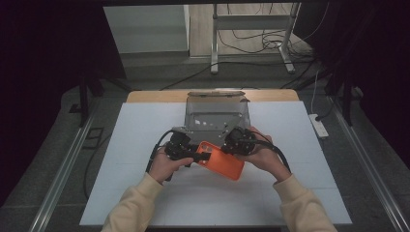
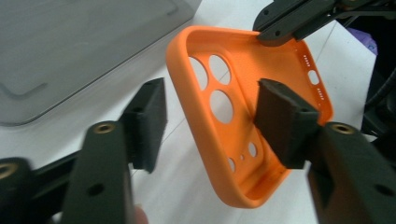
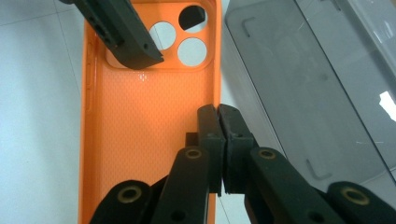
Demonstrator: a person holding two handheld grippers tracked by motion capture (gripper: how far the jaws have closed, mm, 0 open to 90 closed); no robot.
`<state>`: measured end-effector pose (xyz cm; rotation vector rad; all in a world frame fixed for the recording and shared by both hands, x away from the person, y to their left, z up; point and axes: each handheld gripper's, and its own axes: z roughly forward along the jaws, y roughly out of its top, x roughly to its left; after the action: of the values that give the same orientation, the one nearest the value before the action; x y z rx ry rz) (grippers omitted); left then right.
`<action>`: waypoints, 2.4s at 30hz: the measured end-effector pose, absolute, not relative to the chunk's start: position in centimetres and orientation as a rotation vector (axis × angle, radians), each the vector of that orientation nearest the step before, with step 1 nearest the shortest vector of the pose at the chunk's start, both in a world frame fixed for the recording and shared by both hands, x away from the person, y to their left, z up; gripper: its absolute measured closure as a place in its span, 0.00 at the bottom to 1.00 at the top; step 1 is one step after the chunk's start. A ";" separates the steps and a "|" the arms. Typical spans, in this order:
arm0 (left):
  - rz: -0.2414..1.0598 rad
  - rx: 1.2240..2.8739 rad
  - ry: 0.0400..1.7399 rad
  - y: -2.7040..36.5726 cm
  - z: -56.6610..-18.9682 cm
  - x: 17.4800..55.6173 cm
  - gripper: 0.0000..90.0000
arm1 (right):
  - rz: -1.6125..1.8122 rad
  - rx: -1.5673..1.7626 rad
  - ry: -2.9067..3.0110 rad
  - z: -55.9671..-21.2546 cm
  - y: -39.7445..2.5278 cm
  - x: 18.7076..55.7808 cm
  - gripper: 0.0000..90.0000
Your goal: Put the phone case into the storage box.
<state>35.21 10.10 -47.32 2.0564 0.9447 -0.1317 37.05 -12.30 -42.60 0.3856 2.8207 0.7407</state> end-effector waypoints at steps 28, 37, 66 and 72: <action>-0.093 1.958 0.959 11.2 -46.4 34.6 0.88 | 0.767 0.363 2.802 -42.1 -12.1 36.6 0.95; -0.064 1.930 0.968 11.3 -46.2 34.4 0.88 | 0.817 0.380 2.799 -41.8 -12.4 36.7 0.92; -0.049 1.888 0.938 12.3 -46.0 34.4 0.89 | 1.243 0.623 2.802 -41.3 -15.8 38.2 0.33; -0.036 1.879 0.913 12.4 -45.8 34.2 0.89 | 1.328 0.655 2.823 -41.9 -16.3 38.6 0.31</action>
<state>34.20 12.44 -45.76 1.8793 0.9130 -0.0356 38.60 -16.28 -41.87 0.6548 2.8234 1.3278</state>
